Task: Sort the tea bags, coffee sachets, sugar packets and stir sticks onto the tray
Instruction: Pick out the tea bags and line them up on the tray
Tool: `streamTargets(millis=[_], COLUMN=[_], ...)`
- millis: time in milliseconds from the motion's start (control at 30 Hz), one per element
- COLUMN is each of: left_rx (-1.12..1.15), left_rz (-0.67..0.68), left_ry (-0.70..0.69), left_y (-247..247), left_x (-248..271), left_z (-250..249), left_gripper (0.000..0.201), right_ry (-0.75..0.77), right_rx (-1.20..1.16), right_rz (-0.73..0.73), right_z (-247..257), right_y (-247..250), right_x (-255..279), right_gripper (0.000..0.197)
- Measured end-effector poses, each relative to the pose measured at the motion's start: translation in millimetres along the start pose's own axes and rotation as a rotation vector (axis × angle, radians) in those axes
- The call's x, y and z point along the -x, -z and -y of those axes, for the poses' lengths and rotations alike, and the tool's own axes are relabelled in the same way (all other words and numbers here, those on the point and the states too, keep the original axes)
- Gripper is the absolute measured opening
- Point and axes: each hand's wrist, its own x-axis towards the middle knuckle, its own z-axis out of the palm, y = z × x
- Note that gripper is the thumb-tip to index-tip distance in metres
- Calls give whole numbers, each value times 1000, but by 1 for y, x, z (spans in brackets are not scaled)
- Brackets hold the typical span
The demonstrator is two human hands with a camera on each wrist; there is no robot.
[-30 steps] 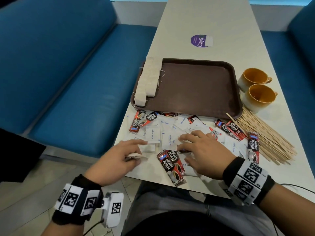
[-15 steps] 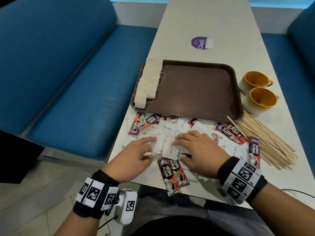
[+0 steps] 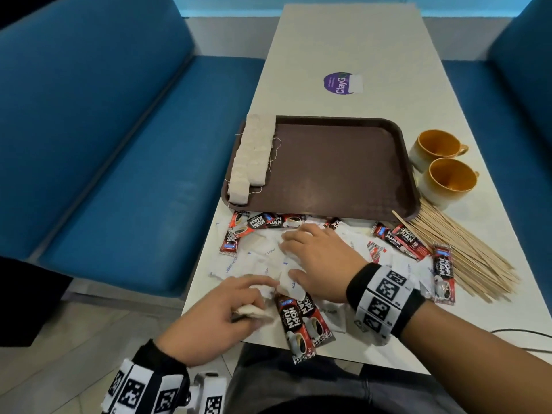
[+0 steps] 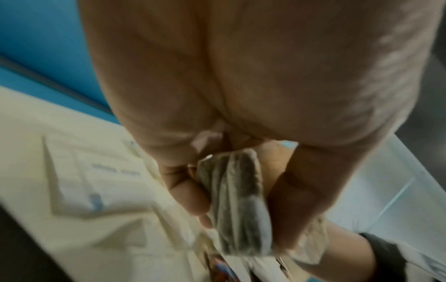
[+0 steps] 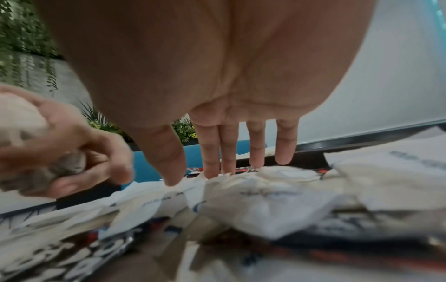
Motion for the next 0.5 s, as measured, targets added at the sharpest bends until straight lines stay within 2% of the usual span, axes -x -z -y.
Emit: streamTargets(millis=[133,200,267,300,367,400,500], left_rx=[-38,-75,-69,-65,-82,-95,-127], left_rz=[240,299,301,288,258,250,236], left_ry=[-50,-36,-19,-14,-22,-30,-41], left_y=[-17,-23,-25,-25,-25,-25,-28], left_x=[0,-2,-4,-5,-7,-8,-9], left_z=[-13,-13,-12,-12,-13,-14,-14], left_gripper=[9,14,21,18,12,15,20], right_ry=[42,47,20,-4,-46,-56,-48], right_rx=[-60,-110,-145,-147,-133,-115,-59], right_rz=[9,-4,-45,-51,-30,-12,33], right_z=[-2,-7,-13,-15,-16,-16,-10], right_y=[-2,1,7,10,14,14,9], right_x=[2,2,0,-2,-6,-8,-9], right_gripper=[40,35,37,41,53,58,62])
